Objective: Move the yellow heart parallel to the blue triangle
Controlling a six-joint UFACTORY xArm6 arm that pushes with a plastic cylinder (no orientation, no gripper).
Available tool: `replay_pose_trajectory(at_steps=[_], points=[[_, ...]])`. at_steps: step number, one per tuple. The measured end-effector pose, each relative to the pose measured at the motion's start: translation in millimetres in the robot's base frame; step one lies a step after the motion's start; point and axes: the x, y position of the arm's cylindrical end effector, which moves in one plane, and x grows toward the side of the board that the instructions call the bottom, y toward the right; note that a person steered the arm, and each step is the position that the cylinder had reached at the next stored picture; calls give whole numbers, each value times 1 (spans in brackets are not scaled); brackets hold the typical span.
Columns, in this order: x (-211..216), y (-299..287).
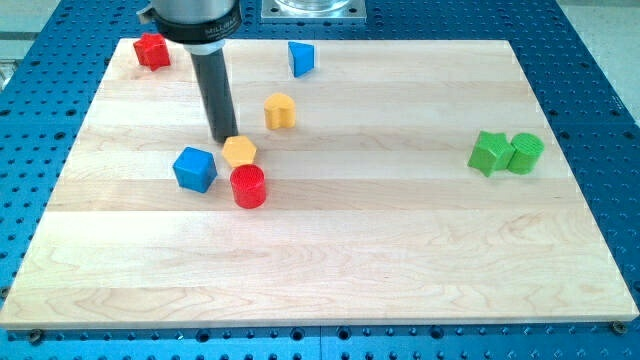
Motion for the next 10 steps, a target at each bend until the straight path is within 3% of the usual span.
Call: replay_pose_trajectory(at_steps=[1,3,5,7,9,10], points=[[-9,106],[-12,-14],[-47,140],[-69,74],[-93,228],[-89,164]])
